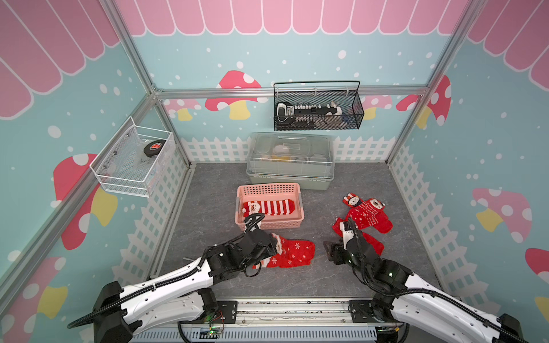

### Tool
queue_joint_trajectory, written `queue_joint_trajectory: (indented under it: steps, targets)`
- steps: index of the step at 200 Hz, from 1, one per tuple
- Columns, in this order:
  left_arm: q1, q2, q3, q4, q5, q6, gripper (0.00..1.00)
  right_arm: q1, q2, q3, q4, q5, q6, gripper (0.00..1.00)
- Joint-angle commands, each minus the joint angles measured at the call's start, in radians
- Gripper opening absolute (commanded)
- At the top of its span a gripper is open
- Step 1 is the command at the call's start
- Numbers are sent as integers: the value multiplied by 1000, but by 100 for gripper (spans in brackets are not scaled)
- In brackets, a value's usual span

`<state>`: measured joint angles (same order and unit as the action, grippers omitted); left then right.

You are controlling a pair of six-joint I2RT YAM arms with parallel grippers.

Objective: Place the socks together as a pair
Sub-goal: Flatten out the sock.

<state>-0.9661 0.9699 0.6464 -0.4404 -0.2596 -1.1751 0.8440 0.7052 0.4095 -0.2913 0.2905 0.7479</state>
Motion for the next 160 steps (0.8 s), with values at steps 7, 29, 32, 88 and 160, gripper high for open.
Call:
queue_joint_trajectory:
  steps: [7,29,32,88,160]
  targets:
    - [75,-21,-79,-102,-9,-23,0,-5,86,-7,103,-63,39,72]
    - [81,-51,-111,-123,-31,12,0,-5,165,-4,159,-102,52,66]
    - [81,-56,-116,-123,-35,12,0,-5,175,-4,167,-105,56,65]
    - [91,-89,-185,-84,-32,21,0,-6,362,-15,351,-183,90,48]
    - [92,-41,-167,-108,-25,75,0,-5,526,7,507,-254,111,38]
